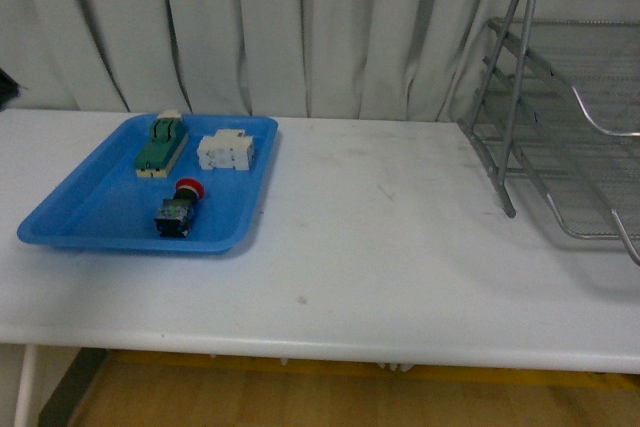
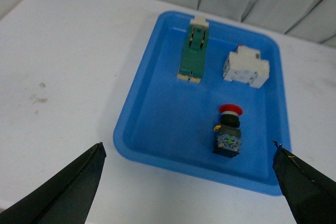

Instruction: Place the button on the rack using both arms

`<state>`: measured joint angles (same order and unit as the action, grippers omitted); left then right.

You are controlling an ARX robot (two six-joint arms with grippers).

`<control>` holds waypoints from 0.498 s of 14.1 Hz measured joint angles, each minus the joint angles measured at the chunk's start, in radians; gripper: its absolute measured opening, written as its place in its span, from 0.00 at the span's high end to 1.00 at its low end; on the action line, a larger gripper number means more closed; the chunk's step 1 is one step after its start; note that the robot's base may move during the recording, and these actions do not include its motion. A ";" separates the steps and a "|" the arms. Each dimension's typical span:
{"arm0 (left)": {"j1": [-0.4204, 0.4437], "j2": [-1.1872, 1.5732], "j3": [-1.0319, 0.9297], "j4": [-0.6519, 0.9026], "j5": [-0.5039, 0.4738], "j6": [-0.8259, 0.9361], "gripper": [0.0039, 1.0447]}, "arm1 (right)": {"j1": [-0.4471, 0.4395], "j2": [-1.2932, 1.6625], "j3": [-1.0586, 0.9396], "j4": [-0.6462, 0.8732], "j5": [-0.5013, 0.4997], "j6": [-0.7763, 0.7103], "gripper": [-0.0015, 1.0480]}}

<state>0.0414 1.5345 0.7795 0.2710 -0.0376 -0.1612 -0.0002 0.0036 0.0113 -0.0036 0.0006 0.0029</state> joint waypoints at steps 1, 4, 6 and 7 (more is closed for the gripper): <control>-0.030 0.166 0.133 -0.056 -0.019 0.031 0.06 | 0.000 0.000 0.000 0.000 0.000 0.000 0.06; -0.116 0.413 0.394 -0.221 0.019 0.105 0.06 | 0.000 0.000 0.000 0.000 0.000 0.000 0.06; -0.159 0.514 0.505 -0.285 0.034 0.132 0.06 | 0.000 0.000 0.000 0.000 0.000 0.000 0.06; -0.167 0.559 0.547 -0.312 0.027 0.135 0.06 | 0.000 0.000 0.000 0.000 0.000 0.000 0.06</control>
<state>-0.1261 2.0933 1.3262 -0.0414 -0.0105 -0.0261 -0.0002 0.0036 0.0113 -0.0036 0.0002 0.0029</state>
